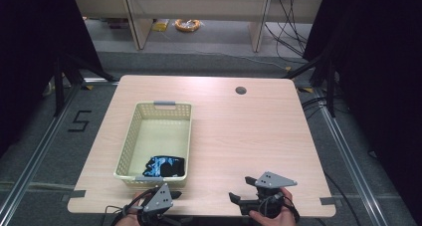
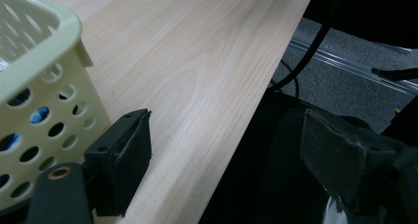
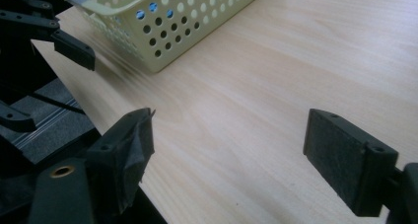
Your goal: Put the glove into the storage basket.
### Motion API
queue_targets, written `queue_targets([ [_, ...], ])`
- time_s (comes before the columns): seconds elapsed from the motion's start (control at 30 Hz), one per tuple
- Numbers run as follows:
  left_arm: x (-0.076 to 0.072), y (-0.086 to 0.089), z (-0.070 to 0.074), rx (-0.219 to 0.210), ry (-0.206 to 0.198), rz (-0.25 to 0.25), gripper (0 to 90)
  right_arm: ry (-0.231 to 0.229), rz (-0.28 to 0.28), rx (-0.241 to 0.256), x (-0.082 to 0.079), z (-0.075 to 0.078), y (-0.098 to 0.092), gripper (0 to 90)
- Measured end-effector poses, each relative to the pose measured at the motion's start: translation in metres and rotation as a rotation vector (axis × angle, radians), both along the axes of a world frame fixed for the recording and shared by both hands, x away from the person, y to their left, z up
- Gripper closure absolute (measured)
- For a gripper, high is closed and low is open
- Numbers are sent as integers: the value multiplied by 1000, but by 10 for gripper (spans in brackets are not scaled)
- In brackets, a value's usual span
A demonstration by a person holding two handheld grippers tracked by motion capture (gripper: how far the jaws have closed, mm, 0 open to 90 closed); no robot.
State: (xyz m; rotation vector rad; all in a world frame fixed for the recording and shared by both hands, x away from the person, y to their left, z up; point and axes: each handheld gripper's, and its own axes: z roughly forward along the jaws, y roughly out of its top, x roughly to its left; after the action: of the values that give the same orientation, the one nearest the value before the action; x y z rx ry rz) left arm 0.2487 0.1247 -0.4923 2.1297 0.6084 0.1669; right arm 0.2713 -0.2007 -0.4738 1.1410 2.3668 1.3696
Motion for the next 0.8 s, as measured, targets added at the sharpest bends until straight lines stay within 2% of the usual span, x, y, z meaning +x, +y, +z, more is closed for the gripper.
queue_targets([
  [0.03, 0, 0, -1, 6, -8, -10, 191, 2, 6, -5, -1, -1, 1, 192],
  [0.07, 2, 1, -1, 34, -24, -21, 191, 26, 1, -5, -3, -1, 3, 186],
  [0.13, 0, 0, -3, 22, -11, 3, 191, 17, 12, -42, -3, -2, 3, 173],
  [0.17, 1, 2, -3, 42, -3, -14, 191, 17, 20, -51, -4, -4, 3, 173],
  [0.2, -1, 1, -6, 27, 0, -8, 191, 15, 32, -50, -4, -5, 4, 173],
  [0.23, -3, 1, -7, 30, 5, 0, 191, 22, 35, -68, -6, -6, 4, 173],
  [0.33, -3, 2, -7, 38, -9, -19, 192, 17, 53, -99, -10, -10, 7, 174],
  [0.37, -4, 1, -8, 36, -4, -17, 192, 34, 53, -98, -12, -11, 8, 174],
  [0.4, -7, 1, -10, 29, 10, 0, 192, 33, 61, -98, -13, -12, 9, 174],
  [0.43, -7, 2, -10, 52, 0, -5, 192, 36, 74, -105, -14, -14, 9, 175],
  [0.47, -8, 2, -10, 46, 6, -7, 192, 46, 69, -107, -16, -15, 10, 175],
  [0.5, -10, 1, -10, 37, 8, -3, 192, 30, 75, -118, -16, -16, 10, 176],
  [0.63, -12, 1, -12, 54, 8, -17, 192, 43, 76, -131, -21, -17, 11, 177],
  [0.7, -13, 1, -12, 59, 20, -32, 192, 34, 92, -135, -21, -17, 10, 177],
  [0.73, -13, 1, -13, 57, 33, -36, 192, 45, 88, -138, -23, -17, 10, 176],
  [0.8, -13, 1, -13, 60, 33, -38, 191, 45, 92, -134, -24, -18, 11, 177],
])
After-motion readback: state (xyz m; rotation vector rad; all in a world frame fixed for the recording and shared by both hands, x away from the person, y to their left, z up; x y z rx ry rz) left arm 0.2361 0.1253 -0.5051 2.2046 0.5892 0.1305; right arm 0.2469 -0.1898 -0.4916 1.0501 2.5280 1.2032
